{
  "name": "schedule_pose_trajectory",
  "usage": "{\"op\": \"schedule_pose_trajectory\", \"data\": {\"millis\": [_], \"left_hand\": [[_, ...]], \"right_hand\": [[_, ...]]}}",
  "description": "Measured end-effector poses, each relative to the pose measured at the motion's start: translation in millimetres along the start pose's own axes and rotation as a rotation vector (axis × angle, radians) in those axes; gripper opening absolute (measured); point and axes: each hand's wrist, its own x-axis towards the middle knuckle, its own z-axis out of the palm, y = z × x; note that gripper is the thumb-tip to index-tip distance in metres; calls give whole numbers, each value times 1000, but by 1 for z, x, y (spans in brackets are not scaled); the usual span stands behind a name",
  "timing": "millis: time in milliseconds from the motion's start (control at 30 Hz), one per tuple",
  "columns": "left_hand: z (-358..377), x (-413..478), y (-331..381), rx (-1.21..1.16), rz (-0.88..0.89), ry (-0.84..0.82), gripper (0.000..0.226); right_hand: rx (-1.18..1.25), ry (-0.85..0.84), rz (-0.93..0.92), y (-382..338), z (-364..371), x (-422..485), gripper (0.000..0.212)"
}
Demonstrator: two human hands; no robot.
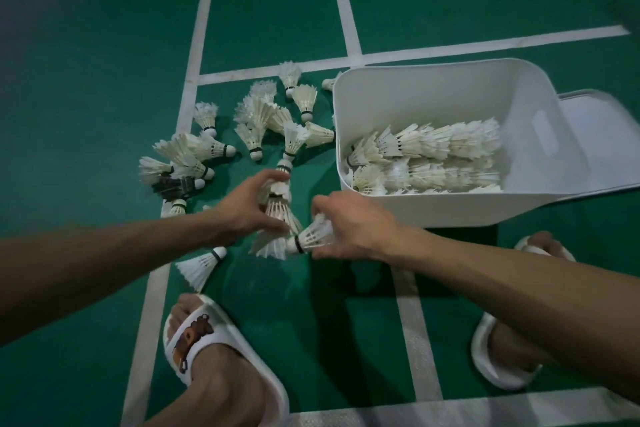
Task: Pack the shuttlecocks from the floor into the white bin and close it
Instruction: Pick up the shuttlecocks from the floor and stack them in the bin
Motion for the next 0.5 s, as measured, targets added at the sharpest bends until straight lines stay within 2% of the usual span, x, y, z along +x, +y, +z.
{"op": "schedule_pose_trajectory", "data": {"millis": [100, 167, 267, 333, 400, 500], "left_hand": [[-13, -4, 40, -10, 137, 52, 82], [-20, -3, 70, -2, 221, 111, 81], [-34, 2, 115, -36, 341, 231, 80], [-41, 7, 142, -101, 405, 277, 78], [-37, 11, 165, -86, 459, 249, 79], [-10, 21, 188, -3, 485, 111, 80]], "right_hand": [[136, -90, -95, -18, -55, -4, 49], [239, -65, -92, -17, -91, -11, 44], [401, 139, -5, 9, -129, -19, 39], [412, 308, 95, 40, -139, -25, 38], [374, 398, 215, 73, -139, -31, 41], [352, 375, 356, 109, -126, -39, 46]]}}
